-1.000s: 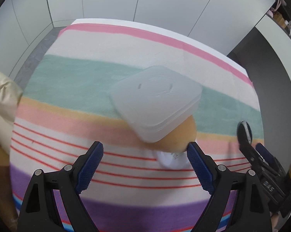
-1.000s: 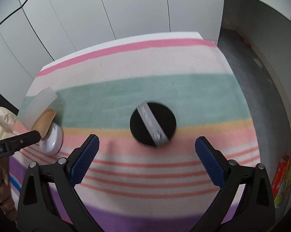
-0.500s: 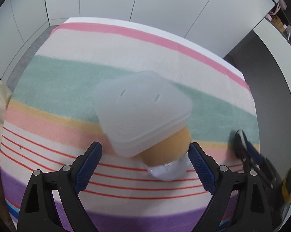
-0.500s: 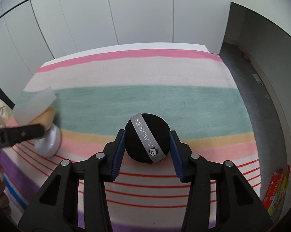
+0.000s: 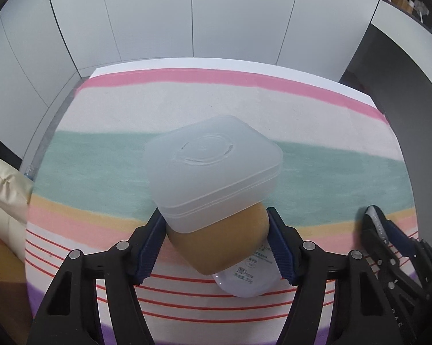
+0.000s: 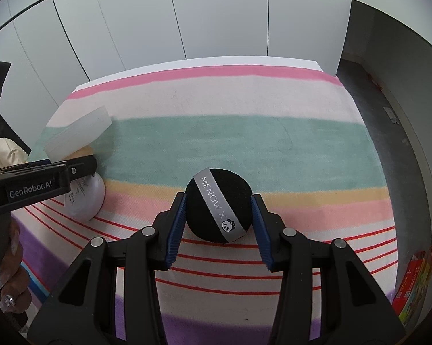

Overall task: Organize objects
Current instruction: 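Carry the sponge with the left tool while the right tool carries the black puff to the box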

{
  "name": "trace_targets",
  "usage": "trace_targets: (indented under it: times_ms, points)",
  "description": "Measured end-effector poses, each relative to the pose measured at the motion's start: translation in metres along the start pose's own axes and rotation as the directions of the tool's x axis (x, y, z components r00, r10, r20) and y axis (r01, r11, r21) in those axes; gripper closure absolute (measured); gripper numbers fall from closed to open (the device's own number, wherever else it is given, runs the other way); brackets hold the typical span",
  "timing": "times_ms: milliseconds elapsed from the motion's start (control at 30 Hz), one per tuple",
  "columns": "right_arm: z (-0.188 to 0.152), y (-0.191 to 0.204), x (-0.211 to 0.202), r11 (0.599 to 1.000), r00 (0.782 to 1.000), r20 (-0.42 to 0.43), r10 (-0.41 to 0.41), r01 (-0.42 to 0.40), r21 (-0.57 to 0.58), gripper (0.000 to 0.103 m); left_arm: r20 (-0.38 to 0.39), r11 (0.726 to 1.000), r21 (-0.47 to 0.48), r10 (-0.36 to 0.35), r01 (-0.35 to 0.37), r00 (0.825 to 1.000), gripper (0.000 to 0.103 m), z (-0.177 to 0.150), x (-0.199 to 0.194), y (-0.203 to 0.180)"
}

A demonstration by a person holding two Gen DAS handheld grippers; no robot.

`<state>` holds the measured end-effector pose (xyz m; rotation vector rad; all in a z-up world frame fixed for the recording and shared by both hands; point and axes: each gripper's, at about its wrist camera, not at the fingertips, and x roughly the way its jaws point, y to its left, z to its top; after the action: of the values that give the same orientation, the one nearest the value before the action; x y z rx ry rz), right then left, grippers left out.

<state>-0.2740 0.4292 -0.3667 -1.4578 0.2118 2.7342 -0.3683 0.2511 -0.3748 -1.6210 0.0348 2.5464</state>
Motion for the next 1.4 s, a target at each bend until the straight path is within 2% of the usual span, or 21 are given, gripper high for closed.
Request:
trace_targets:
  times_ms: [233,500,700,967,1167,1333,1400]
  points:
    - [0.000,0.004,-0.010,1.000,1.000,0.009,0.007,-0.007,-0.002,0.057,0.002,1.000,-0.017,0.022,-0.022,1.000,0.034,-0.002,-0.010,0.011]
    - [0.012,0.018,-0.040,1.000,1.000,0.031,0.007,-0.007,-0.011,0.057,0.030,0.999,-0.031,0.027,-0.026,0.999,0.034,-0.002,-0.045,0.022]
    - [0.030,0.025,-0.076,1.000,0.998,0.062,0.023,-0.023,-0.006,0.057,0.093,0.999,-0.031,0.024,-0.022,0.995,0.034,0.006,-0.092,0.026]
    - [0.057,0.035,-0.142,0.999,0.992,0.126,-0.008,0.013,-0.037,0.057,0.180,0.999,-0.040,0.027,-0.021,0.983,0.034,0.020,-0.167,0.031]
    - [0.079,0.043,-0.197,0.999,0.985,0.170,-0.019,0.025,-0.034,0.057,0.236,0.999,-0.048,0.005,0.007,0.972,0.034,0.024,-0.228,0.036]
    - [0.095,0.058,-0.238,0.997,0.980,0.196,-0.039,0.050,-0.052,0.057,0.270,0.999,-0.039,0.010,0.000,0.963,0.034,0.025,-0.269,0.042]
    - [0.099,0.064,-0.253,0.997,0.977,0.208,-0.038,0.052,-0.059,0.057,0.291,0.999,-0.043,0.042,-0.031,0.956,0.034,0.025,-0.287,0.043]
